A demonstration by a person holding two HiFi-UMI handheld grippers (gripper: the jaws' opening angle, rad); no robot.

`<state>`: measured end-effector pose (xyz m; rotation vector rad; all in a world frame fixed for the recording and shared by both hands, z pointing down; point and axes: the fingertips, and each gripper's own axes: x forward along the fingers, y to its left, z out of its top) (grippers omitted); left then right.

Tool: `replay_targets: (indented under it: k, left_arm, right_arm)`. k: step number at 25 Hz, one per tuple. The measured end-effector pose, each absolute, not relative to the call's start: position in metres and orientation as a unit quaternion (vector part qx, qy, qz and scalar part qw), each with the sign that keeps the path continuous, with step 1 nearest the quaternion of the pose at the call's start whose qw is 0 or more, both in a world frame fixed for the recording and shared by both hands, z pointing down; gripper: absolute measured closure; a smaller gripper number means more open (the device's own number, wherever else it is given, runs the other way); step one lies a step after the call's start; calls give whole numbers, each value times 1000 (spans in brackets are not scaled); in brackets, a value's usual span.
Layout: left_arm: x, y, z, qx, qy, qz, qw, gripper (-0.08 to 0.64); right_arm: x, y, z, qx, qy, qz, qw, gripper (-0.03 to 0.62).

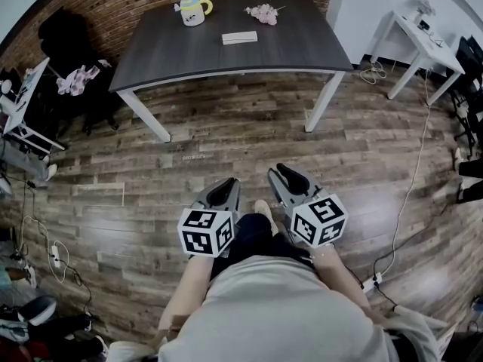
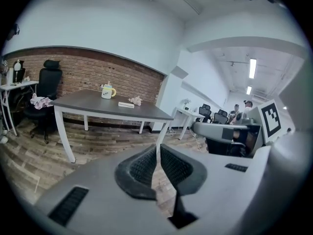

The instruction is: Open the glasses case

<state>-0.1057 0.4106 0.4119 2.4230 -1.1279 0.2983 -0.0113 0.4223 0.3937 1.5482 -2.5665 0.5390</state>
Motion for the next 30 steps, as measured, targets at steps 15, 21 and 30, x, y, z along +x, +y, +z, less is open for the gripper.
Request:
replay_targets:
  k: [15,21,30]
  left_arm:
    - [-86,358,435,873,-397,136,247,520]
    - [-83,298,442,873,-390,132,262,520]
    - [-78,194,439,876,-374,130,275,519]
  right_arm:
    - [6,372,421,509,-830,215,73,403]
    - [2,320,432,500,-831,223,100,382]
    - [0,208,426,495,-831,222,123,382]
